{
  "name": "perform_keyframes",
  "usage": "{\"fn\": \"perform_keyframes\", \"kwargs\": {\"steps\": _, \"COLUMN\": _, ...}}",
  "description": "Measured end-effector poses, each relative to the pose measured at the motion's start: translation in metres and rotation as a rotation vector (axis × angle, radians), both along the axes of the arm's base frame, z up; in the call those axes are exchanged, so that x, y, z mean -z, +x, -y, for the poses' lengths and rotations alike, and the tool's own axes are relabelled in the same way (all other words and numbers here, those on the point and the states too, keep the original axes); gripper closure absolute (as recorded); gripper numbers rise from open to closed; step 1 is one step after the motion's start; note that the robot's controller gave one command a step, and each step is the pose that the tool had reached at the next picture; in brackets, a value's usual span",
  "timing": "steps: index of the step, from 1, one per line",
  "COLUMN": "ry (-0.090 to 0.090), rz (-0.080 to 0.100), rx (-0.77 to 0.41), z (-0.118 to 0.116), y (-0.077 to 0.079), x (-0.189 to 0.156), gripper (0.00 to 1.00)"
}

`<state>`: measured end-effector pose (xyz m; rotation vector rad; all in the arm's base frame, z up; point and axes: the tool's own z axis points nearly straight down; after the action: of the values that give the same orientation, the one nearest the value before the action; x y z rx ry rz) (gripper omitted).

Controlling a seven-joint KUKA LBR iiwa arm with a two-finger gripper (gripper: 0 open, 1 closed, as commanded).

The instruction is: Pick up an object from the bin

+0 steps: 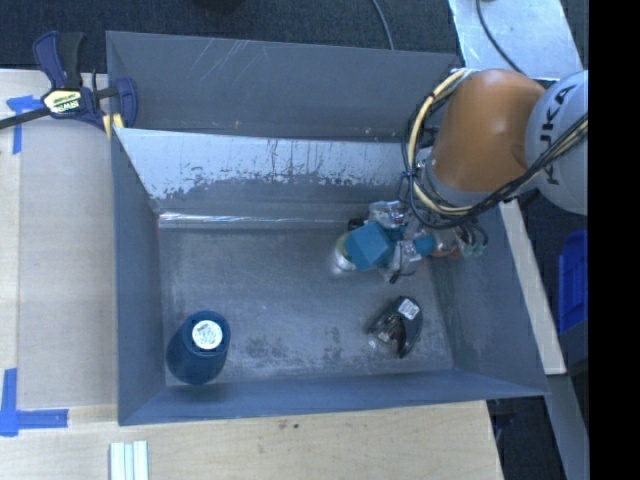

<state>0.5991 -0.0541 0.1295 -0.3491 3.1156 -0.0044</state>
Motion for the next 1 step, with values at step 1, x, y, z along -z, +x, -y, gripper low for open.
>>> {"fn": "perform_keyframes", "kwargs": {"steps": 1, "ry": 0.004, "rz": -0.015, "rx": 0.142, "z": -0.0150, "y": 0.0013, "x": -0.0781, "gripper": 1.00}}
